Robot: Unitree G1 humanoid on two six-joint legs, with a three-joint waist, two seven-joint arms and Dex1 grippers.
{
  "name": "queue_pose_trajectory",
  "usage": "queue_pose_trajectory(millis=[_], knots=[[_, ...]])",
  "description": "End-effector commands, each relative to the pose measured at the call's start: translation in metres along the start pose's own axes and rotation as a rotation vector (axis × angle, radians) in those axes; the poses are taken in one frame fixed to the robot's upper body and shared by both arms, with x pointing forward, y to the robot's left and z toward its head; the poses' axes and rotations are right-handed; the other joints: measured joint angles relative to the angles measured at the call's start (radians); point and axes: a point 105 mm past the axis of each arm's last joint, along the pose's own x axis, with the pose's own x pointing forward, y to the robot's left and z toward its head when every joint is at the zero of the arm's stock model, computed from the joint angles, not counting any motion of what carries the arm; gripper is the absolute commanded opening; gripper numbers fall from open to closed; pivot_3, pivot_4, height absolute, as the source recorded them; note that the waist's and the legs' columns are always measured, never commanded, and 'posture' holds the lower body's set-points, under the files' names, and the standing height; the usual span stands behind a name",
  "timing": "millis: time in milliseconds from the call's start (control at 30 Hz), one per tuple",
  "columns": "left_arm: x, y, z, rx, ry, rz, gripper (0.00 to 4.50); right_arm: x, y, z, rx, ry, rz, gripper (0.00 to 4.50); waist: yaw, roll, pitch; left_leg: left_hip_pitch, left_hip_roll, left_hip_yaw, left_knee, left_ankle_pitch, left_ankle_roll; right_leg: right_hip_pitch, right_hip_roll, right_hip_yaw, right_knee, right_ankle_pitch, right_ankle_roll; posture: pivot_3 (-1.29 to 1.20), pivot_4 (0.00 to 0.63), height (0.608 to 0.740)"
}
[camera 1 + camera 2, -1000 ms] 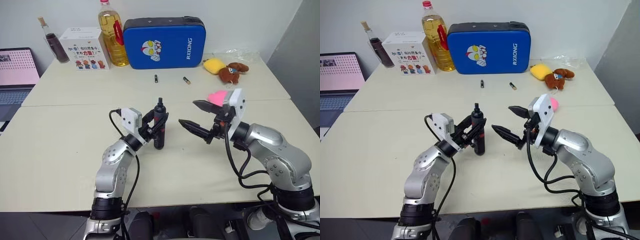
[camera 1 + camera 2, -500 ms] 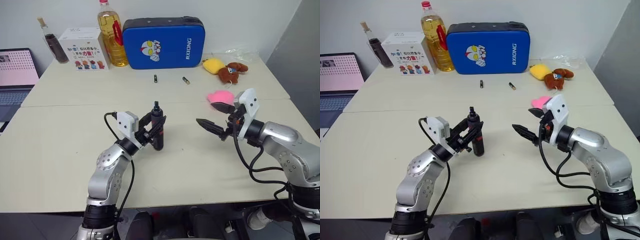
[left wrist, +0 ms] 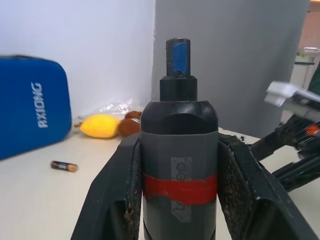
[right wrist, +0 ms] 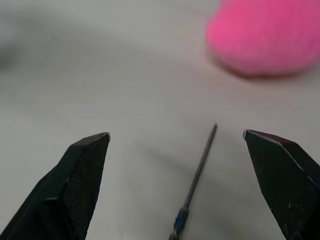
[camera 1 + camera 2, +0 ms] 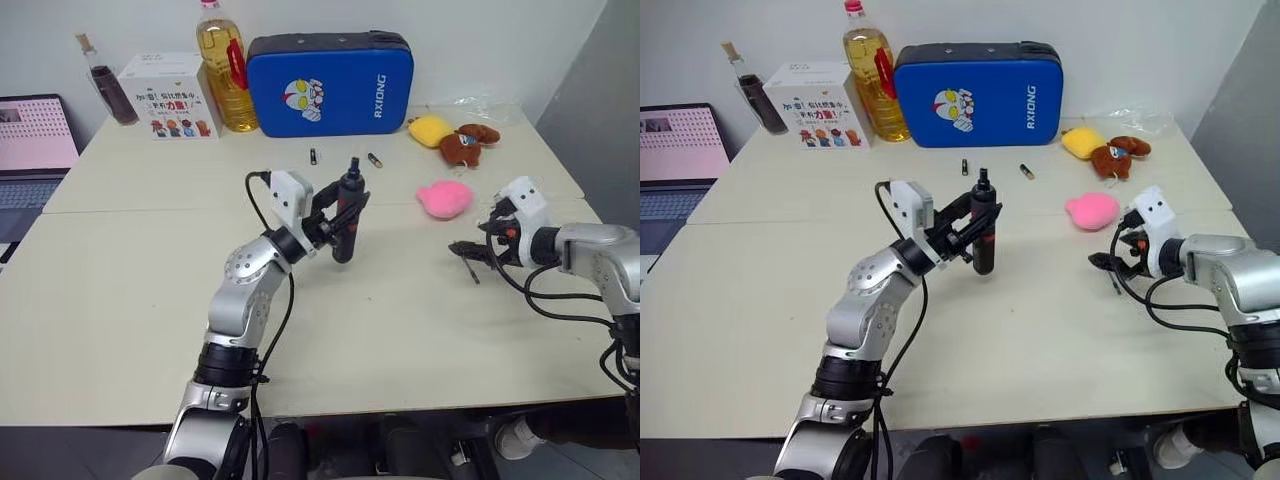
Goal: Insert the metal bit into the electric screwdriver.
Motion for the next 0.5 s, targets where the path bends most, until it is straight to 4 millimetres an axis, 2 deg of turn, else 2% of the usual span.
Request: queue_pose_trajectory(millis=[33,167,367,467,500], knots=[[0.003,-0.007,0.009,0.015,-0.062,-0.024,1.65,0.003,-0.011,0.0,0.023,0.044,-0.027,4.5,-0.001,0.0,0.0,0.0,0.0,0.0,0.0,0.0,0.0,0.0,0.0,0.0,0.0,0.0,0.0,0.0,0.15,0.74],[-0.006,-0.008,-0.008,-0.004,-0.03,-0.004,1.65,0.018,-0.022,-0.018,0.015,0.139,-0.056,4.5,0.0,0.0,0.0,0.0,0.0,0.002,0.0,0.0,0.0,0.0,0.0,0.002,0.0,0.001,0.001,0.0,0.15,0.74],[-0.011,-0.008,-0.008,0.0,-0.031,0.014,1.65,0.035,-0.023,-0.017,0.016,0.179,-0.044,4.5,-0.003,0.0,0.0,0.002,0.0,0.002,0.001,0.0,0.0,0.0,0.0,0.002,0.0,0.002,0.002,0.0,0.15,0.74],[-0.011,-0.007,-0.007,0.006,-0.034,0.022,1.65,0.044,-0.021,-0.016,0.002,0.198,-0.035,4.09,-0.008,-0.001,-0.001,0.002,0.0,0.003,0.001,0.0,0.0,0.001,0.0,0.003,0.0,0.002,0.003,0.0,0.15,0.74],[-0.011,-0.007,-0.006,0.009,-0.036,0.025,1.65,0.047,-0.019,-0.016,0.001,0.206,-0.028,3.78,-0.009,-0.001,-0.001,0.002,0.0,0.003,0.001,0.0,0.0,0.001,0.0,0.003,0.0,0.002,0.003,0.0,0.15,0.74]])
